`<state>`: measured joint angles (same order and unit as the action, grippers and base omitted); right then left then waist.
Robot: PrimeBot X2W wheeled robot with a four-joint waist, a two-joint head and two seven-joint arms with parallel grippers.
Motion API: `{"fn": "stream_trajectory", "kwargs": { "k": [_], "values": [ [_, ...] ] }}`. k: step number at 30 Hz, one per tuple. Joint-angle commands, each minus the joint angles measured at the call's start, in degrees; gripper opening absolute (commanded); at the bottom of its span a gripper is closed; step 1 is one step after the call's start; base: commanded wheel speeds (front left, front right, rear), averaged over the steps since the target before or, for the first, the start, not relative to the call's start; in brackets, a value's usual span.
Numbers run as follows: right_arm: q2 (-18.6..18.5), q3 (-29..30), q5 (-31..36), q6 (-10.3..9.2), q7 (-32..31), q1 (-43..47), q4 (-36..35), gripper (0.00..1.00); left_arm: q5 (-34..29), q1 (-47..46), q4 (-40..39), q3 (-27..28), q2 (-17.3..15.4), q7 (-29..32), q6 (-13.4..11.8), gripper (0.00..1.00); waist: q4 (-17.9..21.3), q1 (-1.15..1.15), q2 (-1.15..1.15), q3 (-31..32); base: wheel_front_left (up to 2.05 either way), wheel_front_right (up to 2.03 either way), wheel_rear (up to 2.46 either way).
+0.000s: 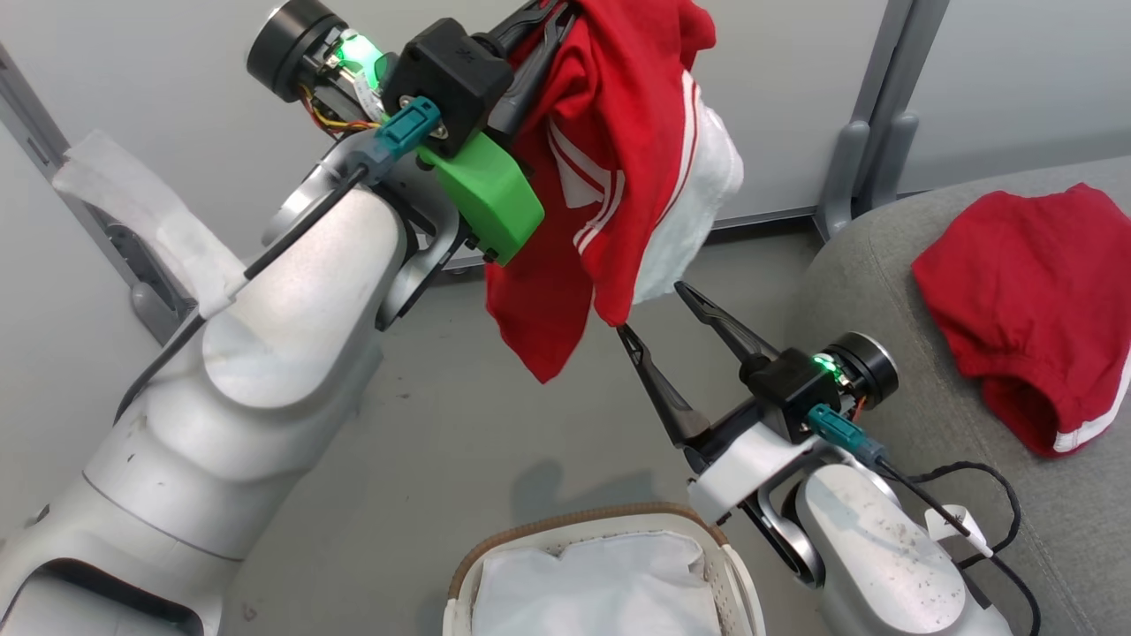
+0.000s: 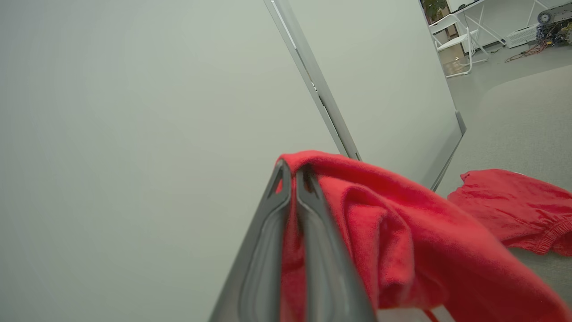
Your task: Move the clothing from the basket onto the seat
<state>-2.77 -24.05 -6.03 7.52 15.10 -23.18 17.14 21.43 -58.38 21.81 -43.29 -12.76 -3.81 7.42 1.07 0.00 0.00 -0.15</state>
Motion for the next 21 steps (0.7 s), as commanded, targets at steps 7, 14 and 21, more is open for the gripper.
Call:
{"fn": "stream_trajectory", "kwargs": {
  "k": [7, 14, 21],
  "values": [
    [-0.21, 3.51, 3.04, -0.06, 0.1, -1.03, -1.58, 1.0, 1.61, -1.72, 1.4, -1.58, 2.06, -0.22, -0.03, 0.0, -2.04, 0.0, 0.0, 0.29, 0.0, 0.0, 0.0],
    [-0.2, 6.68, 4.28, -0.06, 0.1, -1.56, -4.02, 1.0, 2.56, -1.58, 1.6, -2.63, 2.7, -0.53, -0.01, 0.0, -2.75, 0.0, 0.0, 0.34, 0.0, 0.0, 0.0],
    [-0.2, 7.73, 5.33, -0.06, 0.1, -3.73, -3.5, 1.0, 3.52, 0.46, 0.99, -3.97, 3.03, -1.37, 0.0, 0.0, -2.86, 0.0, 0.0, 0.26, 0.0, 0.0, 0.0]
  ]
}}
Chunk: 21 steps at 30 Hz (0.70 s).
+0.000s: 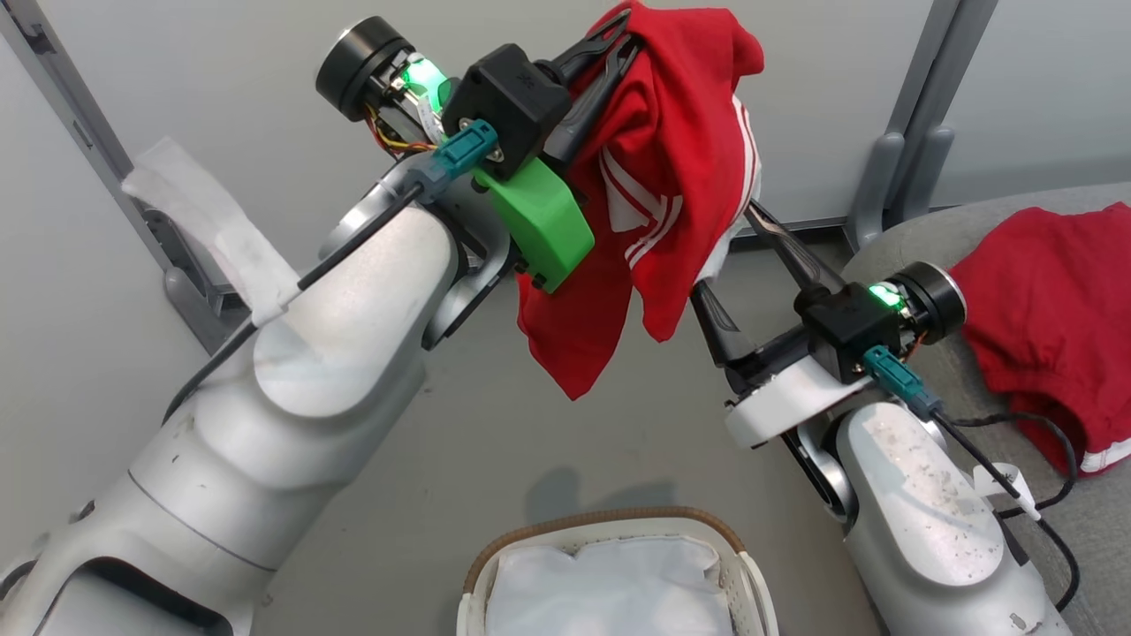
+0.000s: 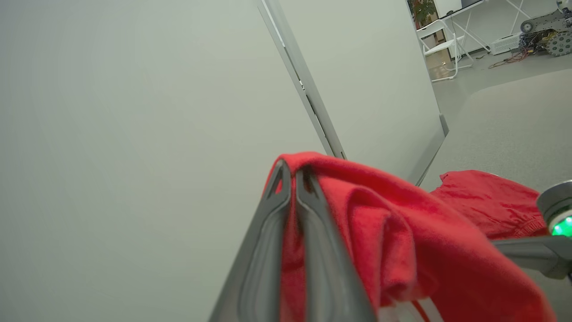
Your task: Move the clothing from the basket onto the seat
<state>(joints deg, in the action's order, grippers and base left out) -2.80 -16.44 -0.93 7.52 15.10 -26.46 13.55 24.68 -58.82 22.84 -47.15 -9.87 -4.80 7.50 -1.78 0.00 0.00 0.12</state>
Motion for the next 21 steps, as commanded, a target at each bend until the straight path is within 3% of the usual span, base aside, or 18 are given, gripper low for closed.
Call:
{"fn": "stream_trajectory", "kwargs": {
  "k": [1, 9, 10, 12, 13, 21],
  "values": [
    [-0.18, 0.19, 0.65, -0.06, 0.1, -1.13, 0.23, 1.0, 0.51, 1.15, -0.16, -0.28, 0.19, -0.49, -0.07, 0.0, -0.02, 0.0, 0.0, -0.02, 0.0, 0.0, 0.0],
    [-0.18, 0.85, 2.29, -0.07, 0.1, -4.94, 2.37, 1.0, 1.89, 3.95, -0.46, -1.18, -0.17, -1.42, -0.14, 0.0, 0.01, 0.0, 0.0, -0.14, 0.0, 0.0, 0.0],
    [-0.17, 0.92, 2.35, -0.06, 0.09, -5.16, 2.59, 0.5, 1.9, 4.4, -0.37, -1.2, -0.34, -1.61, -0.29, 0.0, 0.05, 0.0, 0.0, -0.17, 0.0, 0.0, 0.0],
    [-0.18, 1.04, 2.49, -0.07, 0.09, -5.38, 3.02, 0.12, 2.27, 5.15, -0.14, -1.04, -0.75, -1.82, -0.51, 0.0, 0.15, 0.0, 0.0, -0.22, 0.0, 0.0, 0.0],
    [-0.18, 1.06, 2.48, -0.07, 0.09, -5.42, 3.1, 0.0, 2.37, 5.44, -0.06, -0.94, -0.93, -1.98, -0.64, 0.0, 0.21, 0.0, 0.0, -0.26, 0.0, 0.0, 0.0],
    [-0.18, 2.18, 2.27, -0.06, 0.09, -5.1, 2.69, 0.0, 4.13, 8.38, 0.54, 0.32, -2.73, -3.49, -1.66, 0.0, 0.9, 0.0, 0.0, -0.88, 0.0, 0.0, 0.0]
  ]
}}
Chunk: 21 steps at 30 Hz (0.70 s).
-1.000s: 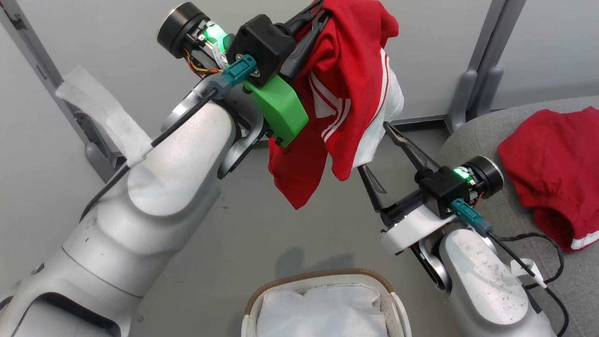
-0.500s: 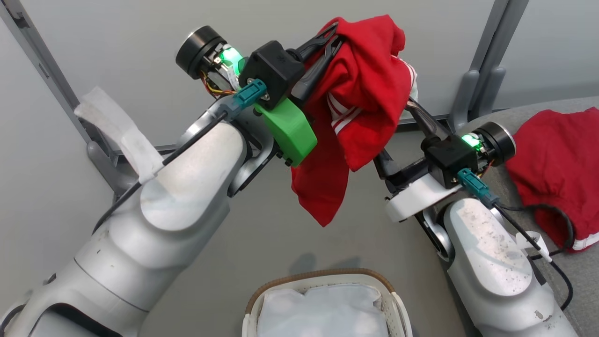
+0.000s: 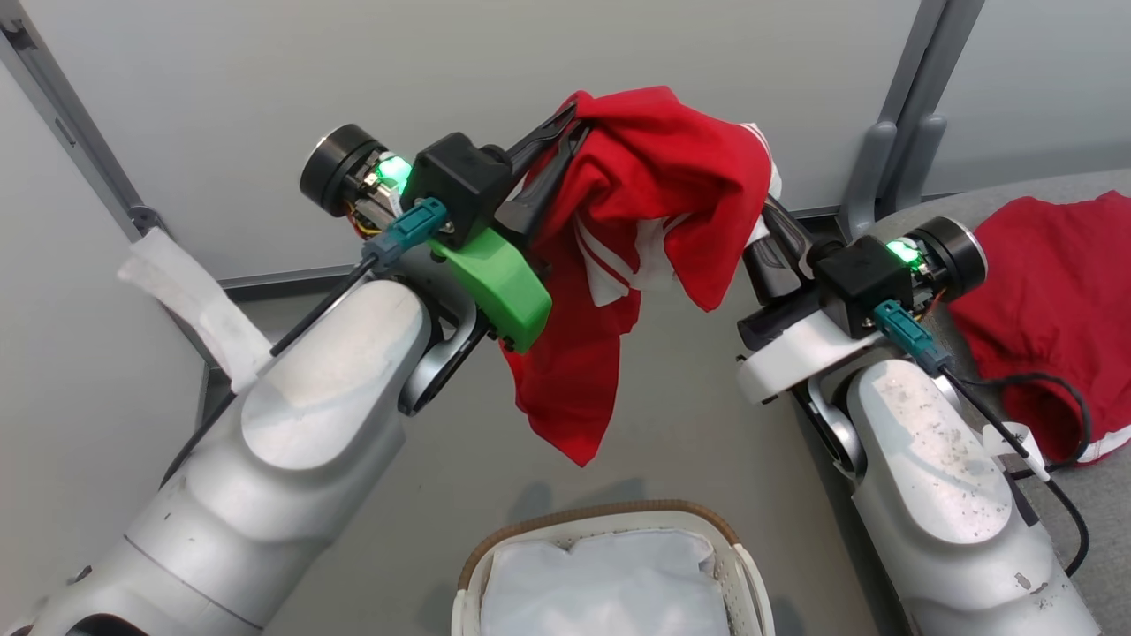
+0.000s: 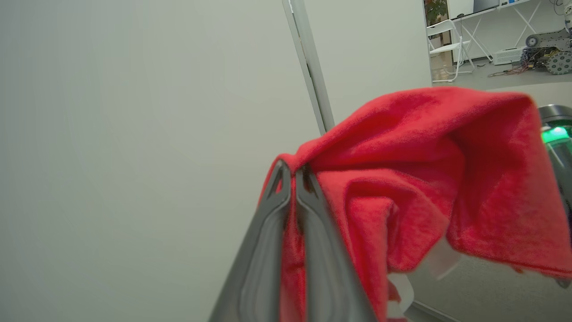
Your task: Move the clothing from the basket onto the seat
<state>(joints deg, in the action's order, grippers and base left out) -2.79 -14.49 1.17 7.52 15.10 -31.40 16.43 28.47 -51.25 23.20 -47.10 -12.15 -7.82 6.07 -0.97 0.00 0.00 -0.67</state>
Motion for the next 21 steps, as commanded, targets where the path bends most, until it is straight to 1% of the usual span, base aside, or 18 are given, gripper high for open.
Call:
{"fn": "stream_trajectory", "kwargs": {
  "k": [1, 6, 7, 8, 9, 10, 11, 12, 13, 14, 17, 21],
  "values": [
    [-0.19, 0.48, 0.16, -0.06, 0.09, -0.06, -0.29, 0.0, 0.61, 1.28, 0.27, 0.46, -0.73, -0.64, -0.47, 0.0, 0.18, 0.0, 0.0, -0.16, 0.0, 0.0, 0.0],
    [-0.19, 2.36, 0.14, -0.07, 0.09, 0.25, -0.64, 0.0, 1.98, 3.94, 0.62, 1.0, -1.36, -2.48, -0.56, 0.0, 0.41, 0.0, 0.0, -0.47, 0.0, 0.0, 0.0],
    [-0.19, 2.83, 0.12, -0.07, 0.09, 0.28, -0.75, 0.0, 2.33, 4.76, 0.79, 1.2, -1.4, -2.95, -0.72, 0.02, 0.46, 0.0, 0.0, -0.53, 0.0, 0.0, 0.0],
    [-0.19, 3.18, 0.09, -0.07, 0.09, 0.32, -0.82, 0.0, 2.46, 5.47, 0.91, 1.24, -1.41, -3.4, -0.75, 0.11, 0.5, 0.0, 0.0, -0.57, 0.0, 0.0, 0.0],
    [-0.2, 3.66, 0.1, -0.07, 0.09, 0.4, -0.94, 0.0, 2.69, 6.37, 1.02, 1.32, -1.3, -3.92, -0.99, 0.24, 0.51, 0.0, 0.0, -0.61, 0.0, 0.0, 0.0],
    [-0.2, 4.07, 0.13, -0.07, 0.09, 0.45, -1.05, 0.0, 2.91, 7.27, 1.14, 1.48, -1.12, -4.53, -1.2, 0.35, 0.54, 0.0, 0.0, -0.65, 0.0, 0.0, 0.0],
    [-0.2, 4.42, 0.17, -0.07, 0.09, 0.44, -1.14, 0.0, 3.18, 8.1, 1.2, 1.61, -0.91, -5.04, -1.22, 0.4, 0.56, 0.0, 0.0, -0.69, 0.0, 0.0, 0.0],
    [-0.21, 4.74, 0.23, -0.07, 0.09, 0.42, -1.23, 0.0, 3.32, 8.99, 1.3, 1.7, -0.68, -5.49, -1.42, 0.54, 0.58, 0.0, 0.0, -0.73, 0.0, 0.0, 0.0],
    [-0.21, 5.19, 0.31, -0.07, 0.09, 0.44, -1.41, 0.0, 3.52, 10.09, 1.47, 1.82, -0.43, -6.0, -1.63, 0.93, 0.58, 0.0, 0.0, -0.77, 0.0, 0.0, 0.0],
    [-0.21, 5.52, 0.37, -0.07, 0.09, 0.47, -1.51, 0.0, 3.64, 10.91, 1.61, 1.9, -0.26, -6.32, -1.78, 1.0, 0.58, 0.0, 0.0, -0.8, 0.0, 0.0, 0.0],
    [-0.2, 6.7, 0.52, -0.07, 0.09, 0.6, -1.81, 0.0, 3.99, 13.9, 2.04, 2.13, 0.8, -7.01, -1.88, 1.0, 0.55, 0.0, 0.0, -0.88, 0.0, 0.0, 0.0],
    [-0.19, 8.19, 0.83, -0.07, 0.09, 0.91, -1.99, 0.0, 3.99, 17.11, 2.48, 2.01, 1.97, -7.41, -1.15, 1.0, 0.62, 0.0, 0.0, -1.06, 0.0, 0.0, 0.0]
  ]
}}
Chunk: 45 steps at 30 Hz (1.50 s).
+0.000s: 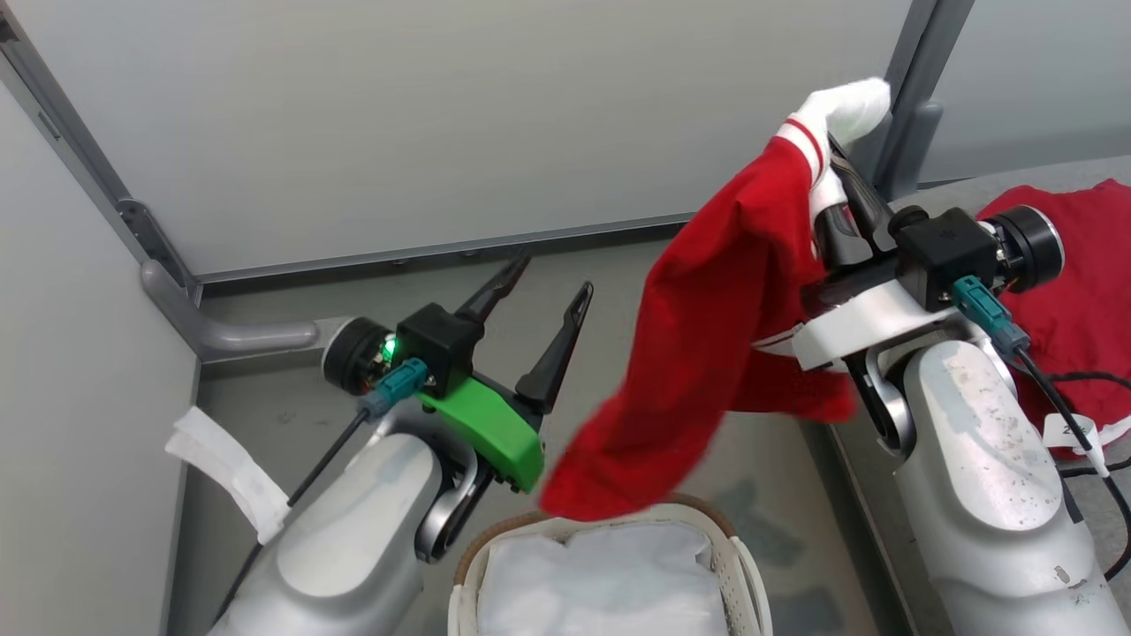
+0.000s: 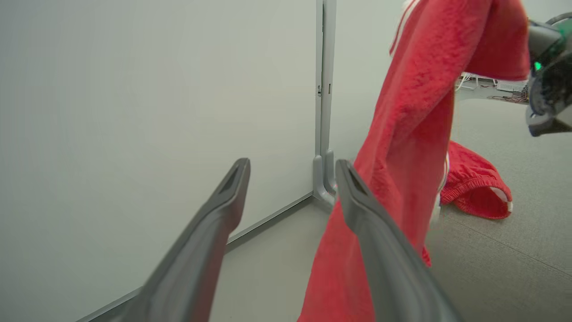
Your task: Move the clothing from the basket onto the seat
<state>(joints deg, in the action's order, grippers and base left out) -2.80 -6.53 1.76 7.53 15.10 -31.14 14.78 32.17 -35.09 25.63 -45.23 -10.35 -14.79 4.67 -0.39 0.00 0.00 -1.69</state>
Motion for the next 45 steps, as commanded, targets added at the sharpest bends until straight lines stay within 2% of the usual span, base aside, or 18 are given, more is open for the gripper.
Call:
{"fn": "stream_trajectory", "kwargs": {
  "k": [1, 10, 22, 26, 34, 41, 45],
  "values": [
    [-0.19, 0.57, 0.2, -0.08, 0.09, 0.74, -0.38, 0.0, 0.42, 1.72, 0.18, 0.39, 0.43, -0.41, 0.17, 1.0, 0.11, 0.0, 0.0, -0.06, 0.0, 0.0, 0.0],
    [-0.18, 3.47, 1.04, -0.08, 0.09, 1.31, -0.59, 0.0, -2.44, 9.68, -2.6, 5.39, 3.7, -0.47, 0.91, 1.0, 1.13, 0.0, 0.0, -0.62, 0.0, 0.0, 0.0],
    [-0.19, 5.77, 1.37, -0.08, 0.09, 1.83, -0.07, 0.0, -6.81, 15.28, -4.54, 8.99, 5.71, -0.44, 2.3, 1.0, 4.07, 0.0, 0.0, -1.37, 0.0, 0.0, 0.0],
    [-0.2, 6.18, 2.01, -0.08, 0.09, 1.25, -0.35, 0.0, -8.52, 16.08, -4.88, 9.6, 6.01, -0.44, 2.49, 1.0, 7.11, 0.0, 0.0, -2.04, 0.0, 0.0, 0.0],
    [-0.17, 7.74, 3.03, -0.07, 0.09, 0.51, -1.25, 0.0, -10.75, 16.54, -5.34, 11.9, 6.25, -0.44, 2.7, 1.0, 16.75, 0.0, 0.0, -4.74, 0.0, 0.0, 0.0],
    [-0.16, 10.71, 3.56, -0.08, 0.09, 1.57, -1.5, 0.0, -12.27, 16.05, -4.49, 11.5, 6.16, -0.45, 2.79, 1.0, 24.74, 0.0, 0.0, -6.81, 0.0, 0.0, 0.0],
    [-0.13, 11.73, 3.08, -0.07, 0.09, 2.25, -1.24, 0.0, -12.48, 15.97, -3.87, 10.68, 6.02, -0.45, 2.83, 1.0, 27.56, 0.0, 0.0, -7.2, 0.0, 0.0, 0.0]
  ]
}}
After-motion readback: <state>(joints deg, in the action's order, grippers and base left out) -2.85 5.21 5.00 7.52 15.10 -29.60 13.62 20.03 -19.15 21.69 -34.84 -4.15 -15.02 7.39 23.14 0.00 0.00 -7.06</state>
